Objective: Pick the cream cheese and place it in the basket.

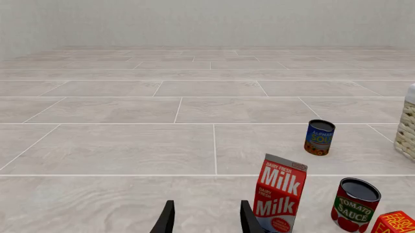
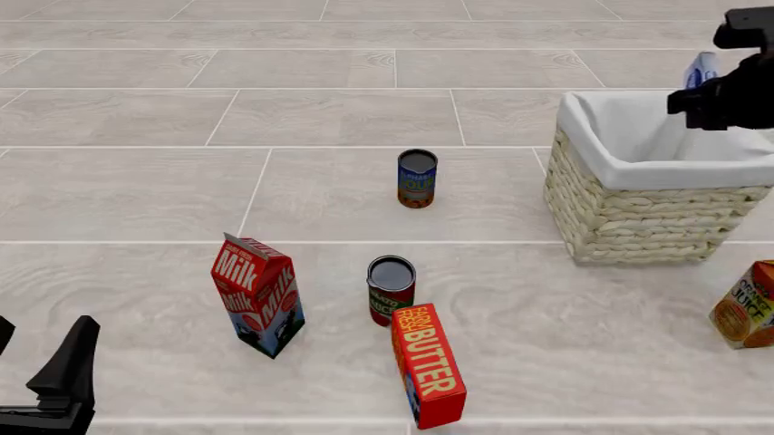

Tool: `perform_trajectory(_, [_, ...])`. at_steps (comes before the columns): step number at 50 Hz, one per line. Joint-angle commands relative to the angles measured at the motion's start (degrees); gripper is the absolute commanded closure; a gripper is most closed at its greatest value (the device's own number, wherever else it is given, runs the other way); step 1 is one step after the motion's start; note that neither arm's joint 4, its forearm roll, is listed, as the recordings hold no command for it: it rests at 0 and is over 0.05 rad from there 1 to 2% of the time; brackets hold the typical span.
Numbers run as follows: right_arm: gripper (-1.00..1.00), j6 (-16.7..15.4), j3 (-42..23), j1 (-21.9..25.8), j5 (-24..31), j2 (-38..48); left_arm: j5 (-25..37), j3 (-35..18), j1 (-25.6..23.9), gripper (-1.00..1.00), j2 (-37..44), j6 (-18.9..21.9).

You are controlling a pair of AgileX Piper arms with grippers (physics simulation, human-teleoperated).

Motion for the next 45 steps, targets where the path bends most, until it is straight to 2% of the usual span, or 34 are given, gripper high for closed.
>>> perform_trajectory(1, [1.0, -2.0, -5.5, -0.5, 2.3, 4.7, 0.0, 0.0, 0.0, -1.0, 0.0, 0.0])
perform_trajectory(6, [1.0, -3.7, -8.3, -0.7, 4.7, 8.1, 0.0, 0.0, 0.0, -1.0, 0.0, 0.0])
perform_trajectory(12, [1.0, -3.7, -14.7, -1.1, 8.2, 11.0, 0.0, 0.0, 0.0, -1.0, 0.0, 0.0])
perform_trajectory(20, [1.0, -4.2, -26.2, -1.0, 14.3, 17.3, 0.0, 0.0, 0.0, -1.0, 0.0, 0.0])
perform_trajectory(24, [1.0, -6.0, -28.3, -1.5, 15.3, 19.5, 0.0, 0.0, 0.0, -1.0, 0.0, 0.0])
perform_trajectory(31, [1.0, -6.5, -33.5, -0.5, 19.1, 23.3, 0.0, 0.0, 0.0, -1.0, 0.0, 0.0])
perform_trajectory(39, [1.0, -9.5, -32.7, -1.5, 20.4, 24.8, 0.0, 0.0, 0.0, -1.0, 0.0, 0.0])
perform_trajectory(41, [1.0, -12.0, -30.6, -3.0, 19.7, 24.8, 0.0, 0.0, 0.0, -1.0, 0.0, 0.0])
perform_trajectory(45, [1.0, -12.3, -29.6, -3.5, 19.1, 25.1, 0.0, 0.0, 0.0, -1.0, 0.0, 0.0])
